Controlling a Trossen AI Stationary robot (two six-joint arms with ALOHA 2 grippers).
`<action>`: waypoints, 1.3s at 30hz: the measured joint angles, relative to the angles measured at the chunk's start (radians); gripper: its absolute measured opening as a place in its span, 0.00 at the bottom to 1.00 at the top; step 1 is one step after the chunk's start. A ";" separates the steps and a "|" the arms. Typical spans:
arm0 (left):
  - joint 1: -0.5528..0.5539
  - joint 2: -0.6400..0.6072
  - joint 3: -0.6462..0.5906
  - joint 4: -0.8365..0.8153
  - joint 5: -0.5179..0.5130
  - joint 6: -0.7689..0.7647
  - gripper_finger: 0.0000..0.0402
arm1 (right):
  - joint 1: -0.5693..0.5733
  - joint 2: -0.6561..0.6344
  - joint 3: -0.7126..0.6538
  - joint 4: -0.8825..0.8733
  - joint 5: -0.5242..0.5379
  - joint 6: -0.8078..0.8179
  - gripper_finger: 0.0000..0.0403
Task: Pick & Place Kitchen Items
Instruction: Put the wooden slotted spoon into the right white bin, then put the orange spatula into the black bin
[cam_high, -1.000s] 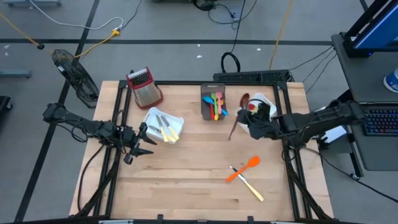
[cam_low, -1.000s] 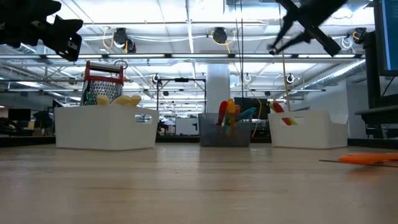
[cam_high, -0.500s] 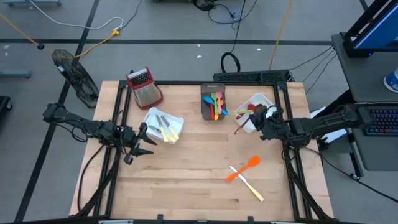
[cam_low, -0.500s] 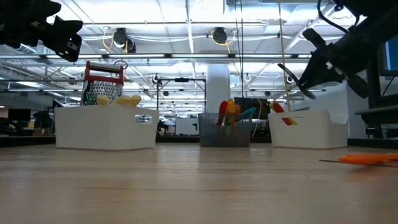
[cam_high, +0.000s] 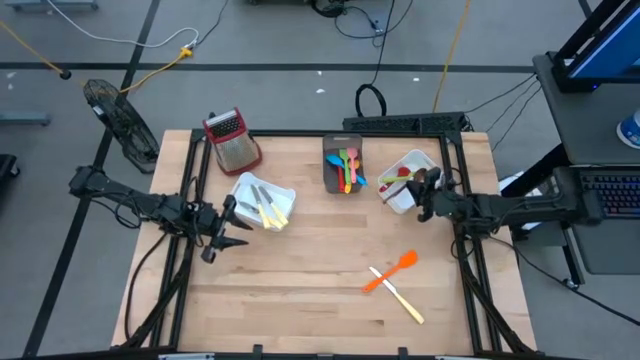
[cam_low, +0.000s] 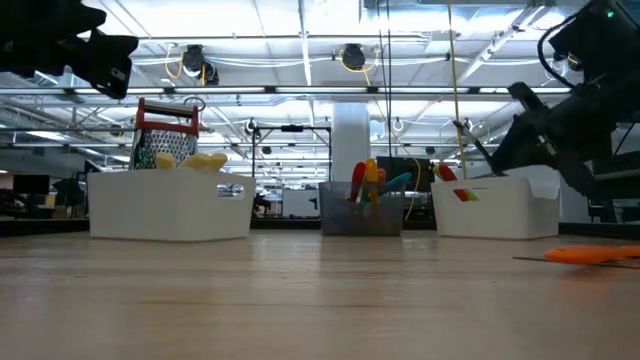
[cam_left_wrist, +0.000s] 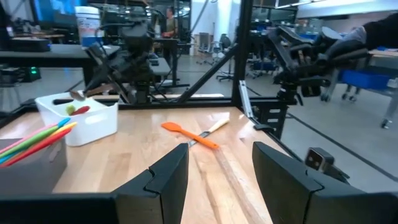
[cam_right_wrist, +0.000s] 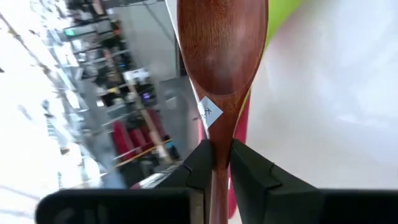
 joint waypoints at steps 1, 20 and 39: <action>0.000 0.000 0.000 0.000 -0.008 0.000 0.45 | -0.009 -0.004 -0.029 0.054 0.000 -0.015 0.09; 0.000 0.000 0.000 0.013 -0.117 0.000 0.45 | -0.117 -0.007 -0.217 0.464 0.000 -0.176 0.26; 0.000 0.000 0.000 0.012 -0.117 -0.003 0.45 | -0.067 -0.006 -0.173 0.881 -0.139 -0.791 0.23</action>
